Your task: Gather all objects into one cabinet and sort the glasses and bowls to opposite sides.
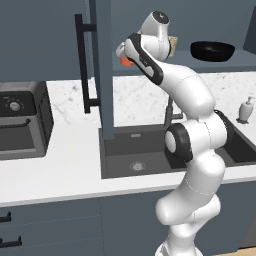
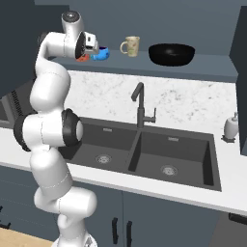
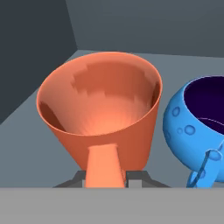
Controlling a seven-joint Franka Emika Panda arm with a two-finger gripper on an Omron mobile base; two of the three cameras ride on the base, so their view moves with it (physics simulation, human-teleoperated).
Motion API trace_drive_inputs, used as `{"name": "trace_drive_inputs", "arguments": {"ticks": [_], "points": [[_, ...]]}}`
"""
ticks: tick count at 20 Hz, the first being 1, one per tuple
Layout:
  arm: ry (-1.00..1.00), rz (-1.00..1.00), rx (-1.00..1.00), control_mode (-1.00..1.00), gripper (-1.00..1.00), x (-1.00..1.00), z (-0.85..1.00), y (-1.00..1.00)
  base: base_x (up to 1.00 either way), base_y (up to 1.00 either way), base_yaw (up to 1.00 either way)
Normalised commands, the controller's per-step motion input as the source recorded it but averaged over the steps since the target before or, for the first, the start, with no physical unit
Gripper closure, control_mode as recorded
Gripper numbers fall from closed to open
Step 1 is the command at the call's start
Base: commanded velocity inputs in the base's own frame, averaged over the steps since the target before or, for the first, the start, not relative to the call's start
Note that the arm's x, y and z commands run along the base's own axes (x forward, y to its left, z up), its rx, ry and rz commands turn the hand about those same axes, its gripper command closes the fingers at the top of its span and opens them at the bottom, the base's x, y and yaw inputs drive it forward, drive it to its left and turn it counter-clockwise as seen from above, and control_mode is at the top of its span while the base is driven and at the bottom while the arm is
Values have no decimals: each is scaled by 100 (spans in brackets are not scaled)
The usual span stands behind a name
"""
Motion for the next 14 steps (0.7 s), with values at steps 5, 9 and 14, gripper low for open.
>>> {"name": "trace_drive_inputs", "arguments": {"ticks": [5, 9, 14], "points": [[0, 0, 0, -100, 100, 2, 0, 0, 0, 0, 0], [1, 0, 2, -100, 100, 0, -6, 7, 0, 0, 0], [6, 0, 12, -100, 100, 0, -22, 41, 0, 0, 0]]}}
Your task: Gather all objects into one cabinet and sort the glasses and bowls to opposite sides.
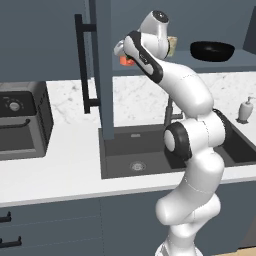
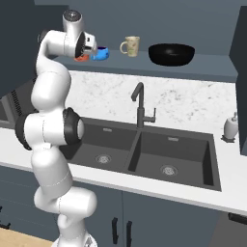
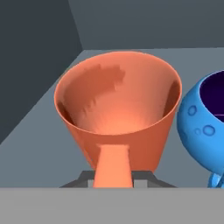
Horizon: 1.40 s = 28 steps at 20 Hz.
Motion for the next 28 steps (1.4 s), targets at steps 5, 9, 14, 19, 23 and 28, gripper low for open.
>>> {"name": "trace_drive_inputs", "arguments": {"ticks": [5, 9, 14, 19, 23, 28], "points": [[7, 0, 16, -100, -100, 0, -22, 38, 0, 0, 0], [2, 0, 7, -100, -100, 0, -3, 0, 0, 0, 0], [0, 0, 1, -100, -100, 0, 0, 0, 0, 0, 0], [-1, 3, -3, -100, -100, -44, 0, 0, 0, 0, 0], [-3, 3, -10, -100, -100, -67, 0, 0, 0, 0, 0], [-4, 2, -13, -100, -100, -76, 0, -2, 0, 0, 0]]}}
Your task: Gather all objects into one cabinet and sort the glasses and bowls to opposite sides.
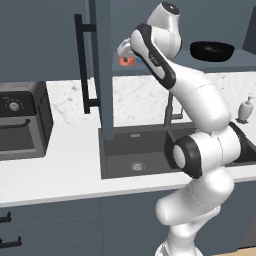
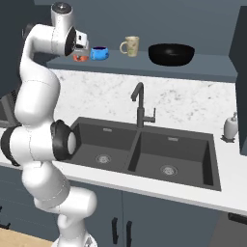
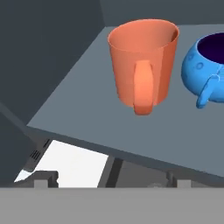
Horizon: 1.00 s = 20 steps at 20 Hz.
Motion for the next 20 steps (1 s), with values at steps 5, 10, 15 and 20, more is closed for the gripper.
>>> {"name": "trace_drive_inputs", "arguments": {"ticks": [5, 10, 15, 20], "points": [[-4, 0, -11, -100, -100, -71, 0, -16, 0, 0, 0], [-7, 0, -7, -100, -100, -66, 0, -30, 0, 0, 0], [-10, 0, -2, -100, -100, -67, 0, -36, 0, 0, 0], [-14, -1, 0, -100, -100, -72, 3, -40, 0, 0, 0]]}}
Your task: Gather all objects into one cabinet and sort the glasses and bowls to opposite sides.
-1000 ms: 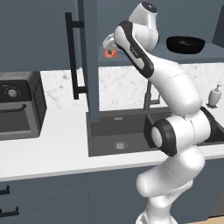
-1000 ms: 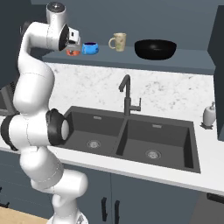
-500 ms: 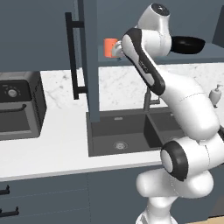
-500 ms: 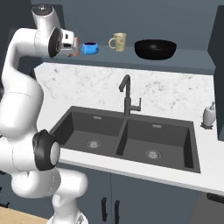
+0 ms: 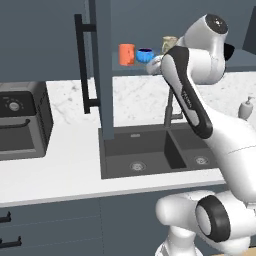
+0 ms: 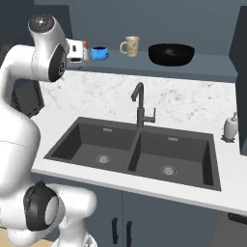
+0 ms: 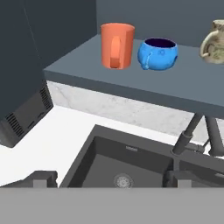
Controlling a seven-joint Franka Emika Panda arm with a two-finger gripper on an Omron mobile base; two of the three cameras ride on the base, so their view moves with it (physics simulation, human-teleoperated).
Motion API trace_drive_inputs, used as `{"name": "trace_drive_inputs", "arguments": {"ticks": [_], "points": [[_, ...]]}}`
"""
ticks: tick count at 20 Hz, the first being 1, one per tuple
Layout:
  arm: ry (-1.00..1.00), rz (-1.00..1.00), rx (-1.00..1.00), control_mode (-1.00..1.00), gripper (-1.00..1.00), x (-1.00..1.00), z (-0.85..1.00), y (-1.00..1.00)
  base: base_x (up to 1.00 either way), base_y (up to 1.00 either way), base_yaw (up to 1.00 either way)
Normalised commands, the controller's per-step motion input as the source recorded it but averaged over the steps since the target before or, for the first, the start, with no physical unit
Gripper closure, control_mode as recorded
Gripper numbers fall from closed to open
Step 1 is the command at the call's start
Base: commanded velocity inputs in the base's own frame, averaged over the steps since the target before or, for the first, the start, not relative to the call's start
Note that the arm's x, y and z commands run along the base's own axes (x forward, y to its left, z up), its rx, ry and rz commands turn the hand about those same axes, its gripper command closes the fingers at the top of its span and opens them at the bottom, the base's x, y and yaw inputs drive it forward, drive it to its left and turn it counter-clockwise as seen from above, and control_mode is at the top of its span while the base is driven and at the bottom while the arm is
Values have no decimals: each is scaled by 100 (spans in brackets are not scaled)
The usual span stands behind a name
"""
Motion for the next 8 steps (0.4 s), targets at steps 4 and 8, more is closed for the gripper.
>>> {"name": "trace_drive_inputs", "arguments": {"ticks": [4, 8], "points": [[-10, -8, 0, -100, -100, -52, 7, -46, 0, 0, 0], [-9, -21, 0, -100, -100, -15, 12, -45, 0, 0, 0]]}}
